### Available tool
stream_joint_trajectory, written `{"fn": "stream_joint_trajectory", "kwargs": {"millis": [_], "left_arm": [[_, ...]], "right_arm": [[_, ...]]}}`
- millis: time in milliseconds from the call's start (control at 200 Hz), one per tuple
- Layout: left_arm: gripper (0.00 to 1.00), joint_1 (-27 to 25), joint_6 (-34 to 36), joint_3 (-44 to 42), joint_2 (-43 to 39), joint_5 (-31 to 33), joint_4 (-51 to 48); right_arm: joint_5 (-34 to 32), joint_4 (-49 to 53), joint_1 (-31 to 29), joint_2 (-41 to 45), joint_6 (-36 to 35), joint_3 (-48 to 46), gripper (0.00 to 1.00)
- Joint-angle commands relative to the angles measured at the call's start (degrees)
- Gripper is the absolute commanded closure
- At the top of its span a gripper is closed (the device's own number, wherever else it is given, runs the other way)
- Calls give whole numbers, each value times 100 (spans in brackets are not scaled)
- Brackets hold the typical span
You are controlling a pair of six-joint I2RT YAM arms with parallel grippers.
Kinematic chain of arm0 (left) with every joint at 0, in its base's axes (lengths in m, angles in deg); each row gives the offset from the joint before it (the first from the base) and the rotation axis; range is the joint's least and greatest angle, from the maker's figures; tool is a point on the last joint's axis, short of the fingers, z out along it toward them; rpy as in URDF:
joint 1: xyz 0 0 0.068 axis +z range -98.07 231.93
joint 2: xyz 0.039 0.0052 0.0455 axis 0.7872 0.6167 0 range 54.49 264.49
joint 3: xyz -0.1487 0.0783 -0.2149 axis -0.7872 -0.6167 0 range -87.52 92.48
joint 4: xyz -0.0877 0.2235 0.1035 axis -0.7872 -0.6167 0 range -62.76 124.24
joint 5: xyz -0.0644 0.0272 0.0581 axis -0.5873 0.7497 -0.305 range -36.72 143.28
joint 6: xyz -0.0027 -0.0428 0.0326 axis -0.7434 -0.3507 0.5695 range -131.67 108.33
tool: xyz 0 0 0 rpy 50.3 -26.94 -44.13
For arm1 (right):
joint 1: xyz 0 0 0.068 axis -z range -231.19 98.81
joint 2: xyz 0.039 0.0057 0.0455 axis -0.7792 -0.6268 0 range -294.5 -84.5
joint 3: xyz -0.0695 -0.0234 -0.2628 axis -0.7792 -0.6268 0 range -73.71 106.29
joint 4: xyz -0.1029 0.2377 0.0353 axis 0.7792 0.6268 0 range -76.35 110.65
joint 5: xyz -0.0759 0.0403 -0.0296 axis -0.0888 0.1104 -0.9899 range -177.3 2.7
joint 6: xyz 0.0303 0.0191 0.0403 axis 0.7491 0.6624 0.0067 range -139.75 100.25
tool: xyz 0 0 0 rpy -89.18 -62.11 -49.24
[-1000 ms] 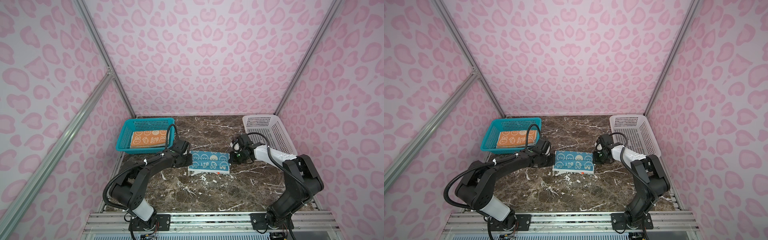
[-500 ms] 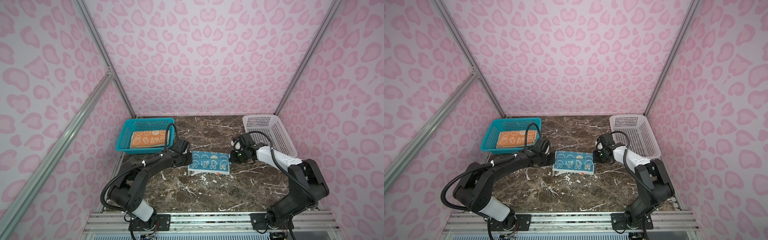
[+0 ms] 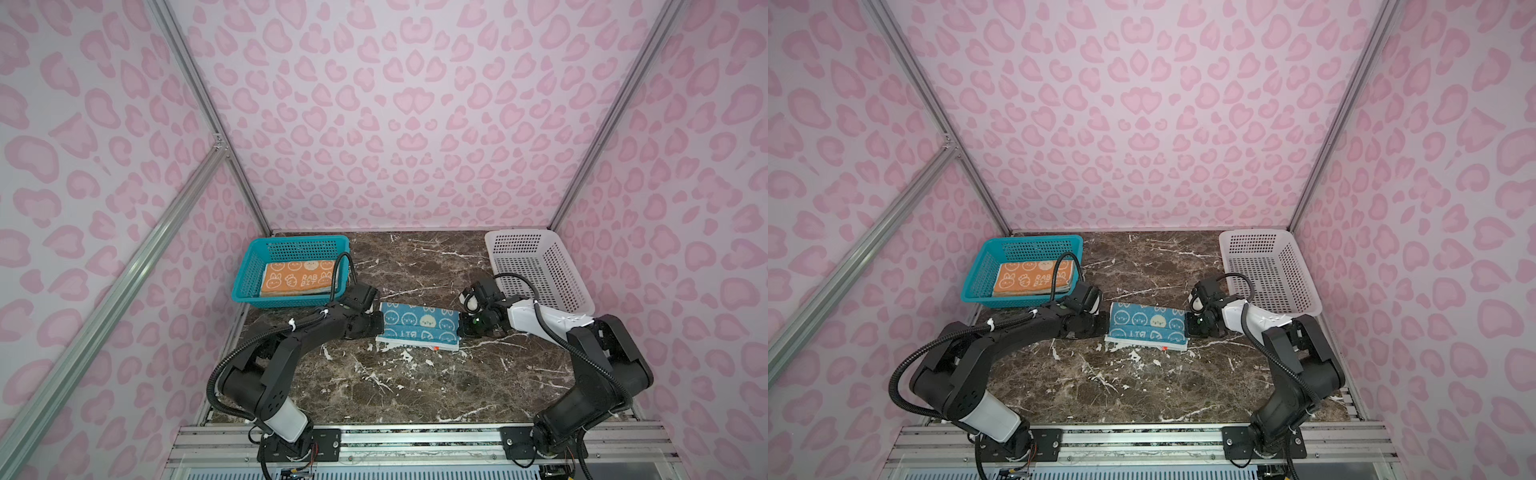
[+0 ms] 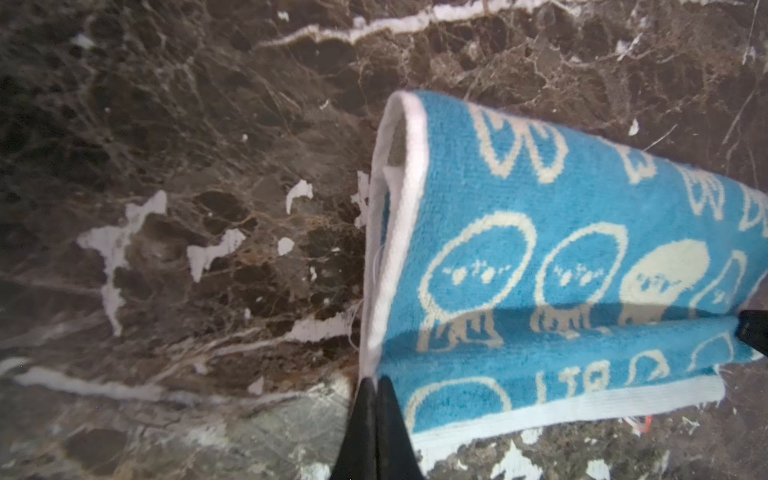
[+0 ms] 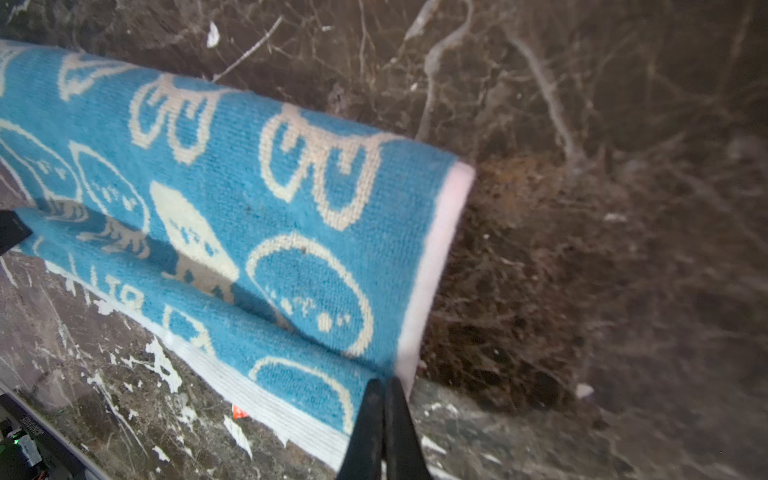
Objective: Fold and stack the towels
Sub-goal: 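Lay the folded edge down near the towel's near edge with both grippers, then open both grippers and press along the folded blue towel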
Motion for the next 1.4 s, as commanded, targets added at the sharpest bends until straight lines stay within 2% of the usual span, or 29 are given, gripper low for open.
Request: {"fn": "stream_joint_trajectory", "kwargs": {"millis": [0, 65, 160, 215, 300, 400, 475, 605, 835, 1085, 1395], "left_arm": [[87, 3, -27, -11, 30, 106, 29], [73, -5, -18, 19, 1, 34, 44], [59, -45, -1, 76, -110, 8, 29], [56, -71, 21, 119, -241, 14, 4], [52, -109, 23, 181, -508, 58, -70], [47, -111, -46, 252, -871, -2, -89], [45, -111, -213, 300, -1026, -348, 43], [45, -116, -668, 246, -895, -1037, 541], [46, -120, -789, 438, -197, -1288, 826], [47, -120, -793, 32, 187, -1307, 1064], [47, -120, -648, -376, 154, -1096, 1010]], "right_arm": [[-144, -6, -3, -35, 20, -8, 100], [-117, 1, -25, -12, 14, 29, 96], [-125, 70, -78, 81, 6, 96, 81], [-134, 121, -112, 197, 19, 136, 70], [-158, 215, -200, 386, 46, 197, 47], [-166, 292, -297, 645, 129, 274, 33], [-2, 172, -353, 815, 274, 250, 27], [604, -502, -374, 896, 648, 8, 21], [947, -1176, -425, 589, 974, -244, 20], [903, -1362, -547, 644, 1052, -643, 20], [802, -1363, -591, 642, 931, -1059, 20]]}}
